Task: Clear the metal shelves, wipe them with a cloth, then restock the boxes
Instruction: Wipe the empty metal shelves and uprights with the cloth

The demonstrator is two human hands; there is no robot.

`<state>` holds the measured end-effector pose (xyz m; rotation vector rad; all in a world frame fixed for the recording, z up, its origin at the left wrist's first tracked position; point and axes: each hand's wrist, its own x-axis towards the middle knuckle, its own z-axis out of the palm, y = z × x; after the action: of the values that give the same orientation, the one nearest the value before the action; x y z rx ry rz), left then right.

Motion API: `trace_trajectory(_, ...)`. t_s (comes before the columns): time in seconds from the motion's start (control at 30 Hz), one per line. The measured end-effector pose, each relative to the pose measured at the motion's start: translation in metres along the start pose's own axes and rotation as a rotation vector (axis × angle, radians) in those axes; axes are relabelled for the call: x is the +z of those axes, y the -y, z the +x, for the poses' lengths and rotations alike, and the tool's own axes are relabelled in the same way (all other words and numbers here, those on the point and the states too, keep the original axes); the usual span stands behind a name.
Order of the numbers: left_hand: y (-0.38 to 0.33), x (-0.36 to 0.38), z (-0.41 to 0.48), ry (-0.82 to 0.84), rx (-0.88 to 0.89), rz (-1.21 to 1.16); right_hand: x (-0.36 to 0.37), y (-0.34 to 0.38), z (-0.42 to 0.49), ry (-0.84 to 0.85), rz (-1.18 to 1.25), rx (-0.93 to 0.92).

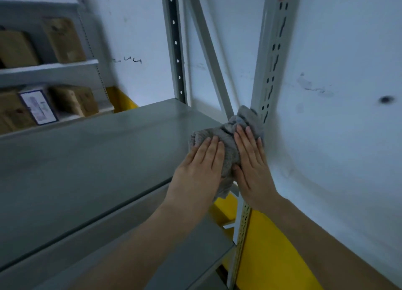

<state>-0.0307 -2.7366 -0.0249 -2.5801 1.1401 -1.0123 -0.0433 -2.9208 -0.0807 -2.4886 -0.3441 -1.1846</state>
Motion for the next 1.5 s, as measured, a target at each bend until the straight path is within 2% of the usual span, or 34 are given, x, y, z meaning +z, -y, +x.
trace_trajectory(0.17,0.035,-0.028,-0.064,-0.02,-0.006,-0.031,0.013,0.071,-0.014,0.051,-0.066,-0.052)
trace_trajectory(0.3,0.085,-0.062,-0.155,-0.025,-0.017,-0.007,0.034,0.166,-0.023,0.063,-0.102,-0.127)
trace_trajectory(0.53,0.206,-0.155,-0.396,0.147,-0.206,0.167,0.094,0.424,-0.048,0.03,0.02,-0.37)
trace_trajectory(0.8,0.321,-0.253,-0.636,0.206,-0.458,0.254,0.155,0.691,-0.063,0.103,0.091,-0.637)
trace_trajectory(0.93,0.356,-0.289,-0.718,0.227,-0.607,0.286,0.178,0.796,-0.066,0.121,0.125,-0.715)
trace_trajectory(1.2,0.427,-0.347,-0.858,0.317,-0.846,0.42,0.226,0.984,-0.089,0.189,0.371,-0.711)
trace_trajectory(1.33,0.462,-0.368,-0.919,0.365,-0.941,0.415,0.242,1.062,-0.096,0.213,0.46,-0.727)
trace_trajectory(1.5,0.5,-0.388,-0.985,0.379,-1.057,0.473,0.258,1.149,-0.099,0.222,0.452,-0.812)
